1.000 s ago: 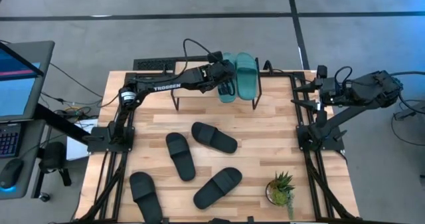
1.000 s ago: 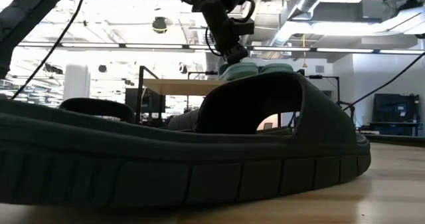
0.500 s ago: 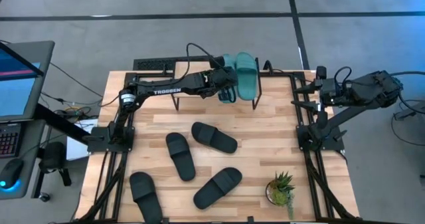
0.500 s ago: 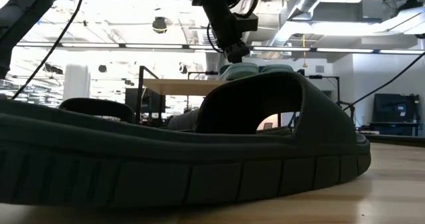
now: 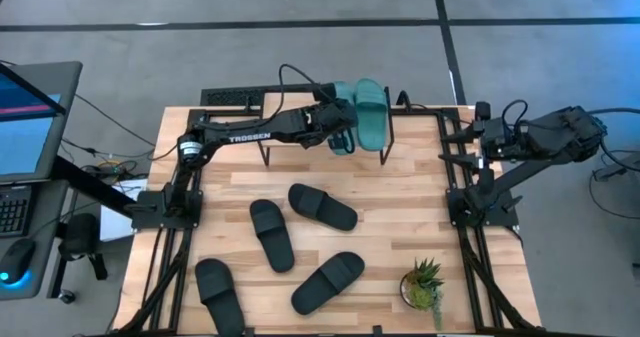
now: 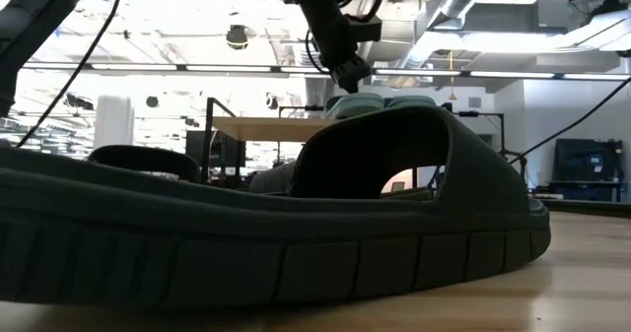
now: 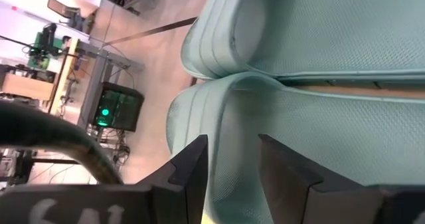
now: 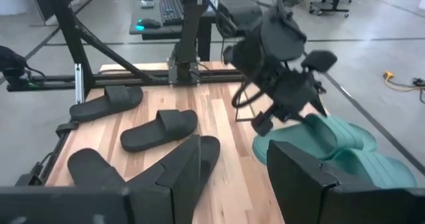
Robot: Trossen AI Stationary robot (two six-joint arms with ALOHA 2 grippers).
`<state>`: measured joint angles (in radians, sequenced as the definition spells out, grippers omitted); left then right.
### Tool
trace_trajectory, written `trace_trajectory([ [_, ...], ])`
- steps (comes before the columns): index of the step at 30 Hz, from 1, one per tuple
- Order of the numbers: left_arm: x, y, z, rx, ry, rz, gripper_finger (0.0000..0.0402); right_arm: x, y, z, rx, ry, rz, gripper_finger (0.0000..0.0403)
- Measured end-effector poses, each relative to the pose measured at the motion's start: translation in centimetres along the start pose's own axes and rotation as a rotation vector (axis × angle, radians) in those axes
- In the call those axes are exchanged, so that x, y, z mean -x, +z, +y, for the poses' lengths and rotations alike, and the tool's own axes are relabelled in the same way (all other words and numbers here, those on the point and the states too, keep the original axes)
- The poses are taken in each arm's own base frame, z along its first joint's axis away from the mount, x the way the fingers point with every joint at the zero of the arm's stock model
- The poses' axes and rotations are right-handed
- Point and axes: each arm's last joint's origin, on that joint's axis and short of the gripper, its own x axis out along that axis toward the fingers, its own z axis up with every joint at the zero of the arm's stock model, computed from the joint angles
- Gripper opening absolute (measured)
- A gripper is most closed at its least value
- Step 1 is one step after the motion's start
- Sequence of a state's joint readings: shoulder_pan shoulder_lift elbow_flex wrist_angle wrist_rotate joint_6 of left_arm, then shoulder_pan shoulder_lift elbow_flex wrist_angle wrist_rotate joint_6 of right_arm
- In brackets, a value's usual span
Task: Pick and place slides into the shelf
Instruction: Put the black slipper on the shelf
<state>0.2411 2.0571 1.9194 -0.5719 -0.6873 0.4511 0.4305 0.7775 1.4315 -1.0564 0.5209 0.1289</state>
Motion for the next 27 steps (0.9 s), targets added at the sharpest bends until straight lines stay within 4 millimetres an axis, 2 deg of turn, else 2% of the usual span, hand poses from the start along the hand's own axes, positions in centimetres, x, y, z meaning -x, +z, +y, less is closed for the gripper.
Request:
trace_trajectory([
  [4,1.3,0.3,0.6,0.005,0.012,-0.018,0.0117,0.0,-0.2,0.0,-0.001,-0.003,0.021,0.0161],
  [8,3.9,0.4,1.4,0.03,-0.006,-0.034,0.0117,0.0,-0.3,0.0,0.002,-0.004,0.026,0.0161],
  [15,11.1,-0.1,2.4,0.078,-0.068,-0.05,0.0117,0.0,-0.5,-0.1,0.021,-0.007,0.048,0.0161],
  [21,17.2,-1.1,3.1,0.144,-0.042,-0.074,0.0117,0.0,-0.6,-0.1,0.079,-0.009,0.056,0.0161],
  [27,21.6,-2.7,2.3,0.233,-0.031,-0.054,0.0117,0.0,-0.6,-0.1,0.111,-0.008,0.056,0.0161],
])
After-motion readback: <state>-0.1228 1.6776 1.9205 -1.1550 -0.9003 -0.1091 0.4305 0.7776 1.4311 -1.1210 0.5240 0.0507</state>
